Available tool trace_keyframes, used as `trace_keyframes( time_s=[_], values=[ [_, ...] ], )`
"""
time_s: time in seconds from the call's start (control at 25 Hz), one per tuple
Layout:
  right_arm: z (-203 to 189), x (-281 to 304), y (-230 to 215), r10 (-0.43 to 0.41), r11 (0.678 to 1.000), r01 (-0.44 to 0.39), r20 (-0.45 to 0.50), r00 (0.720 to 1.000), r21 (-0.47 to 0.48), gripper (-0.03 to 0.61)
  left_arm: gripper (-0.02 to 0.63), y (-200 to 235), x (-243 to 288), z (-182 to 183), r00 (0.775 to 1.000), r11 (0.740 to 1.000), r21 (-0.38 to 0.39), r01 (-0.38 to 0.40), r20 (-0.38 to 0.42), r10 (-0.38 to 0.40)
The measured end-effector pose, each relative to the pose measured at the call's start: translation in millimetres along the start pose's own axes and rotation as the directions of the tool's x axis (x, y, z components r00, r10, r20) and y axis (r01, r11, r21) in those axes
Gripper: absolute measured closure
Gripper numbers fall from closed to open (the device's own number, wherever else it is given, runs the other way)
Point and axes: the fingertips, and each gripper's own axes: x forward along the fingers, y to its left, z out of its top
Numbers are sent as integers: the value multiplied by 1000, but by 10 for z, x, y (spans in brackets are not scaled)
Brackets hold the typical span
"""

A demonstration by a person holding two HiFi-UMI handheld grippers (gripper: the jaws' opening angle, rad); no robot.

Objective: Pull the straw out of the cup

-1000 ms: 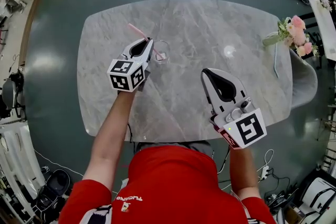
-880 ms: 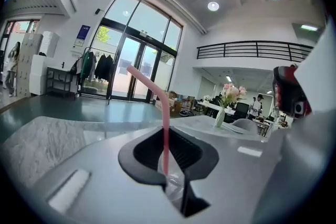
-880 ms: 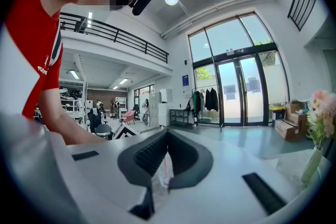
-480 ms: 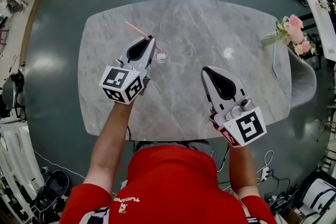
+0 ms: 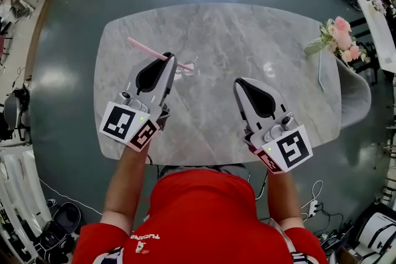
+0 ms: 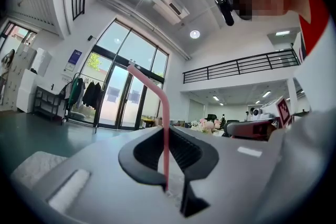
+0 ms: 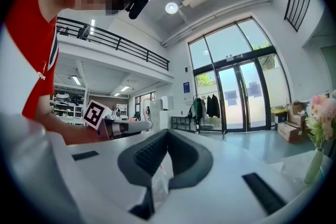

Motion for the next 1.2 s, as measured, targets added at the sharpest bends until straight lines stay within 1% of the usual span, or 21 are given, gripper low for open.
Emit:
trace_keyframes(
  time_s=[0.32, 0.48, 0.76, 1.2],
  values=[
    [114, -104, 52, 0, 999, -2, 44, 999, 40, 577, 581, -274, -373, 312, 999, 997, 73, -1, 48, -2],
    [178, -154, 106, 3, 999, -5, 59, 998, 42, 577, 581, -349, -545, 403, 998, 996, 93, -10, 62, 5],
    [236, -236, 172, 8, 999, -12, 74, 997, 49, 578, 581, -394, -746, 407, 998, 993, 110, -30, 61, 24],
    [255, -233, 144, -4, 1000, 3, 65, 998, 19, 578, 581, -396, -799, 462, 997, 991, 127, -39, 77, 29]
  ],
)
